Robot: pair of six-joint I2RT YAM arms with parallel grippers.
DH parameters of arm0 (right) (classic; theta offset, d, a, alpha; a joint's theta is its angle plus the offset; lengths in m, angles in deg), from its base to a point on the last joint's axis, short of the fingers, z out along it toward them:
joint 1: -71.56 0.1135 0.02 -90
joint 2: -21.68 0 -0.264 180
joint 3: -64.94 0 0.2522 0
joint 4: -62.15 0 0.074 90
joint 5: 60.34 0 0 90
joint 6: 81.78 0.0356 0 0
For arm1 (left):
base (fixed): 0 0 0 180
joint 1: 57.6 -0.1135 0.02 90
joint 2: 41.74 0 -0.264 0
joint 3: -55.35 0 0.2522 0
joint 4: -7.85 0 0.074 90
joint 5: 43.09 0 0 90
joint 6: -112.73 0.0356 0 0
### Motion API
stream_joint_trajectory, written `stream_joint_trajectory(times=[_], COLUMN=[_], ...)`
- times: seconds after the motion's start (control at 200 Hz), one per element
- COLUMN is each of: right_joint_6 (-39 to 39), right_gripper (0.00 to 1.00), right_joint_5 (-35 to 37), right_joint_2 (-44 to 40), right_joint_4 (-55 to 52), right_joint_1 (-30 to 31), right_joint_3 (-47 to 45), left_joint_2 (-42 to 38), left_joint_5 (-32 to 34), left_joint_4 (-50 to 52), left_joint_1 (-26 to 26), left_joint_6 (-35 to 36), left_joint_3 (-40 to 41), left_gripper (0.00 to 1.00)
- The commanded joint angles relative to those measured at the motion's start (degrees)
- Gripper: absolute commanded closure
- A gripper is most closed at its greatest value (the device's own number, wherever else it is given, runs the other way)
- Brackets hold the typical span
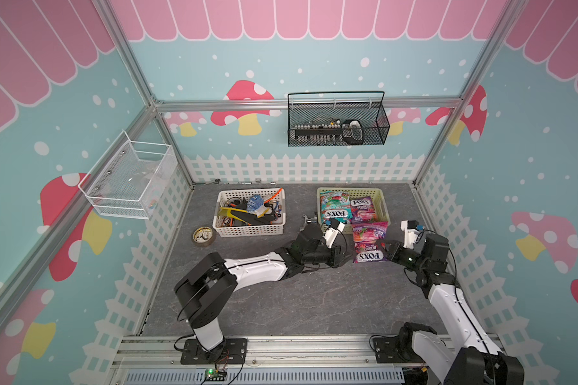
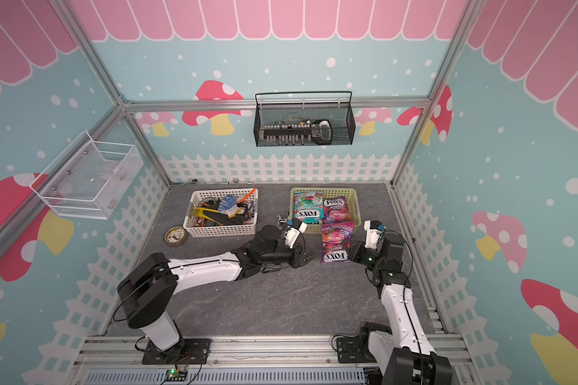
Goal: Put the candies in the basket
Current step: Pick up the candy at the center of the board, then place the candy in the basket.
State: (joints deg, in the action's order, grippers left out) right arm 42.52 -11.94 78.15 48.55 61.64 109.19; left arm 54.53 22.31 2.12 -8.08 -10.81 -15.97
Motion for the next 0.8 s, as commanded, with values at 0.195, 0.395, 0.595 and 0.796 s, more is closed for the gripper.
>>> stream_joint_trajectory(times=[0.195, 0.395, 0.595, 0.796], right_joint_6=[3.0, 0.85, 0.7, -0.87], right_gripper=[0.99, 0.99, 0.99, 0.99], right_joint_5=[-1.79, -1.57, -2.81, -3.88], right_joint_2=[14.39, 26.22, 36.22, 45.94], right_joint_4=[13.77, 14.95, 17.22, 17.59], right_joint_1=[2.28, 2.27, 2.45, 2.45], right_joint_3=[12.28, 21.38, 27.9, 34.41], left_joint_2=[-16.99, -28.04, -37.69, -42.32], left_joint_5=[12.68, 20.42, 28.66, 32.4], left_joint_4=[13.24, 21.13, 23.42, 23.79], left_joint_1=[-3.9, -4.02, -4.08, -4.07], left_joint_6=[7.19, 11.84, 15.01, 15.61], left_joint_3=[5.6, 7.58, 11.95, 14.22], left_gripper=[0.24, 0.01, 0.01, 0.01])
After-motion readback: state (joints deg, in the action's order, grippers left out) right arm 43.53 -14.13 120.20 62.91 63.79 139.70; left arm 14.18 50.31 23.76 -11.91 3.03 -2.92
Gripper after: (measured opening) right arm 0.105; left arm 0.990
